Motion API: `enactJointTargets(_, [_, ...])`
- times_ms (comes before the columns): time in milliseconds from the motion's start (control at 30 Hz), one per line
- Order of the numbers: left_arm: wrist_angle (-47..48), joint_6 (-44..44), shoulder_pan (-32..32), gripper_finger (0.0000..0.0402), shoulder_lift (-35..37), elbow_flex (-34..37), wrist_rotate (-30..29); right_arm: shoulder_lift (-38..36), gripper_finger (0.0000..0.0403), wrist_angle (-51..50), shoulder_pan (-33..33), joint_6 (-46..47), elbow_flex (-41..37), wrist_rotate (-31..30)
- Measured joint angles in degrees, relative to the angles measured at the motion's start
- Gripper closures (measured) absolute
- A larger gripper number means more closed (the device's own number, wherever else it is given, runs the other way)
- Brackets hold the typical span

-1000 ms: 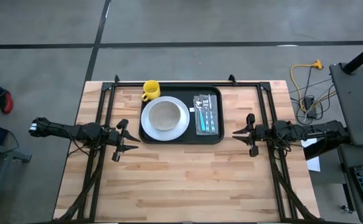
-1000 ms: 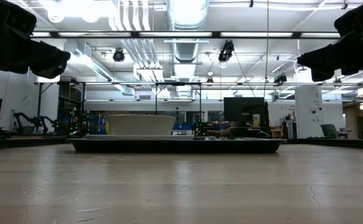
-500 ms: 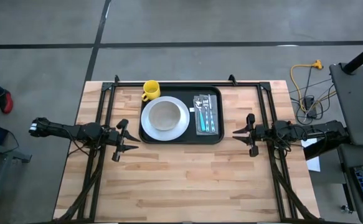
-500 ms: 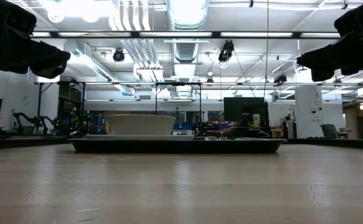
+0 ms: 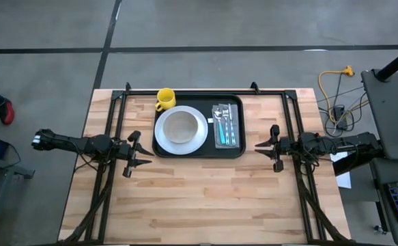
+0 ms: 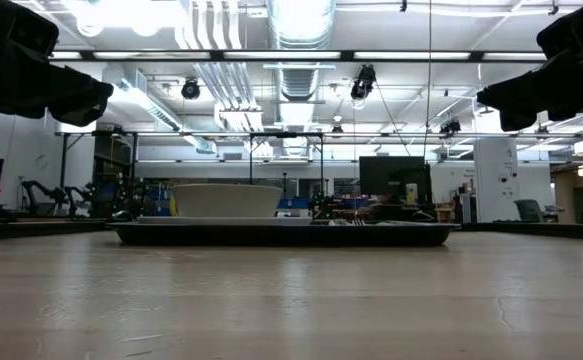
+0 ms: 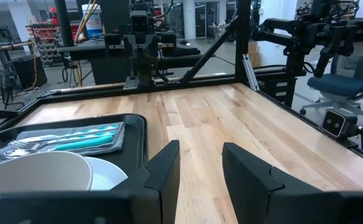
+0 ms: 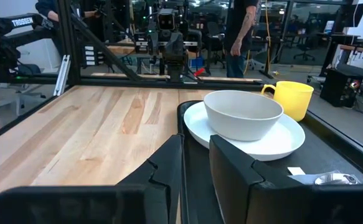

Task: Set up tray
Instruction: Return to Home Position

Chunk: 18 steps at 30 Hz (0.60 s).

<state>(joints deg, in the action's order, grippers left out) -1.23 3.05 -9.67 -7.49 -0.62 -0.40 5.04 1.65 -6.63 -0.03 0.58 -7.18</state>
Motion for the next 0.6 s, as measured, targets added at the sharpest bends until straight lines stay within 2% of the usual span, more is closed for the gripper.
enactJointTargets(333, [0.0,0.0,0.0,0.0299,0.0,0.0,0.0,0.0,0.0318,0.0,0.0,0.0,0.0,0.1])
enactJointTargets(600, [0.0,0.0,0.0,0.0299,0.0,0.0,0.0,0.0,0.0332,0.0,0.0,0.0,0.0,0.1])
